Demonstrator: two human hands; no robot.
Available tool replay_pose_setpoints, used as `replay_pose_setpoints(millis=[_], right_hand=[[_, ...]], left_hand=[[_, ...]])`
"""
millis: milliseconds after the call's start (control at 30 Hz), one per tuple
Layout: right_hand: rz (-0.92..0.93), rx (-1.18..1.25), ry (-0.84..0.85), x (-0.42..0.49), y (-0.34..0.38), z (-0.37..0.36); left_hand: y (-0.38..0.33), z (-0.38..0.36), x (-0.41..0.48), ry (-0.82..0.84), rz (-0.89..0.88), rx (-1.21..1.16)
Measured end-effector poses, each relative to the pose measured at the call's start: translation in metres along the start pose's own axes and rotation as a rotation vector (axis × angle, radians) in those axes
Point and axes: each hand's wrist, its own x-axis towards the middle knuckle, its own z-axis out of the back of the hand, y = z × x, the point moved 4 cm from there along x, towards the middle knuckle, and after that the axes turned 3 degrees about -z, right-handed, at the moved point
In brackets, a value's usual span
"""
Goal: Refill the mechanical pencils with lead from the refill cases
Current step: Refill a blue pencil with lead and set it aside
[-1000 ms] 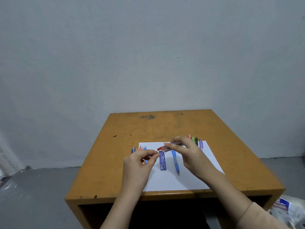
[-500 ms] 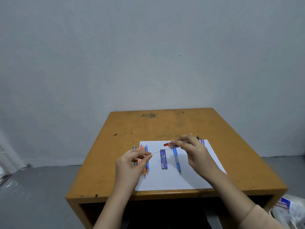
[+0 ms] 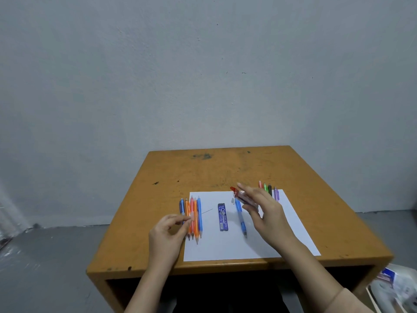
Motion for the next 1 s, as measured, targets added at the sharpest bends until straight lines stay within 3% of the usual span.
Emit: replay_pose_setpoints(millis=[1000], right_hand=[[-0.137,0.180,-0.011,0.005,0.010,-0.012]], left_hand=[[0.010,0.004,-0.002,-0.068,0.014,-0.004]])
